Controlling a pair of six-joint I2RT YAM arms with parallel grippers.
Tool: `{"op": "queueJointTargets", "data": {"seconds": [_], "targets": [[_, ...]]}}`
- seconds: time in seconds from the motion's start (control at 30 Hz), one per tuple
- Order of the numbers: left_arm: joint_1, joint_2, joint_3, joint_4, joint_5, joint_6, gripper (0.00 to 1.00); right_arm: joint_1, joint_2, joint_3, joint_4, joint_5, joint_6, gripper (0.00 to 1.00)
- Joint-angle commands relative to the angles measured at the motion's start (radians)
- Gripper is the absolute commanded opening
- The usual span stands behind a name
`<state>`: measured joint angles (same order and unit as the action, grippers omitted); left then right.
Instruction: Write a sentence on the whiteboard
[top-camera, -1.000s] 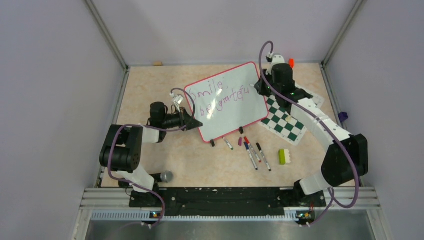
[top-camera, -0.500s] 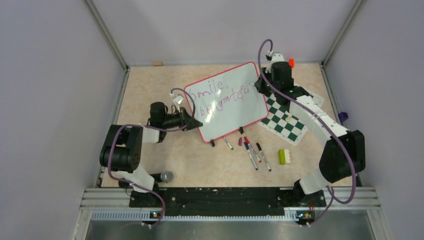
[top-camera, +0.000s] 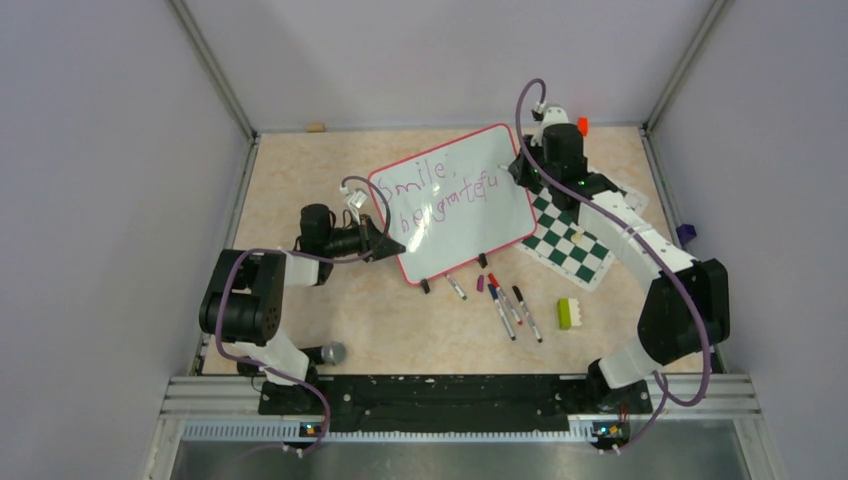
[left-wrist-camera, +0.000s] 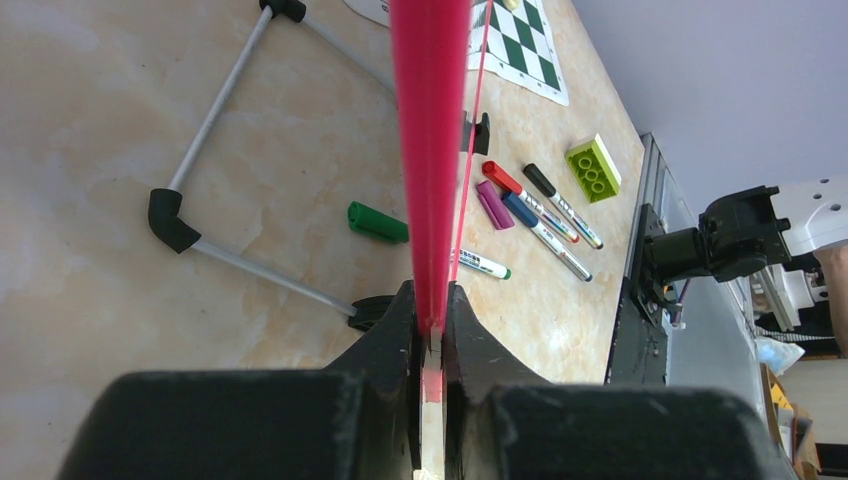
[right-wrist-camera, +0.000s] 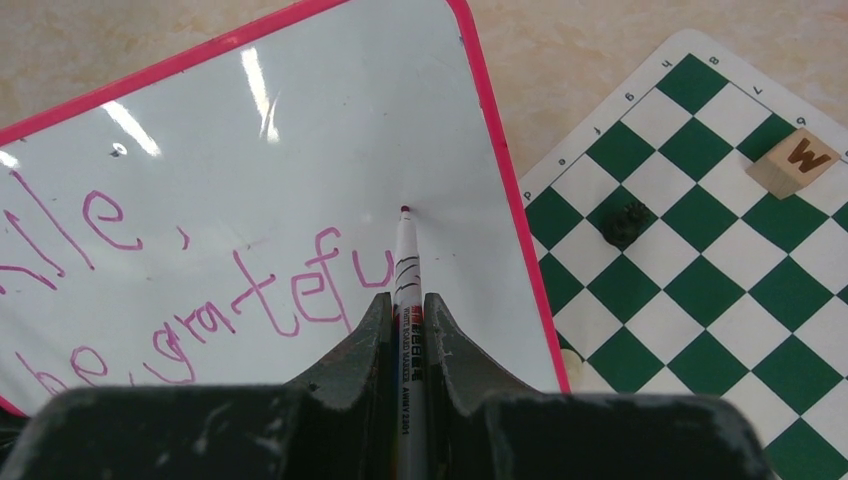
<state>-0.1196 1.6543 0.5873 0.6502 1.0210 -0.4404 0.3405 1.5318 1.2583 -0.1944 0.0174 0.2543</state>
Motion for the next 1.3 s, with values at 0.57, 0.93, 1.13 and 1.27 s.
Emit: {"op": "queueJointTargets", "data": {"seconds": [0.57,0.93,1.13,1.27], "targets": [[-0.011,0.039,-0.009,-0.131,-0.085,0.02,0.0,-0.015,-0.106,-0.187,0.022,-0.036,-0.007,0.0],[-0.011,0.036,-0.011,-0.132,-0.088,0.022,0.0,-0.014,-0.197,-0.136,-0.021,-0.045,-0.004,0.0],[-0.011,0.033,-0.013,-0.133,-0.091,0.021,0.0,-0.015,-0.253,-0.151,-0.022,0.006,-0.001,0.0],[-0.011,0.035,-0.013,-0.133,-0.092,0.022,0.0,-0.015,-0.253,-0.172,-0.014,0.119,0.025,0.0]]}}
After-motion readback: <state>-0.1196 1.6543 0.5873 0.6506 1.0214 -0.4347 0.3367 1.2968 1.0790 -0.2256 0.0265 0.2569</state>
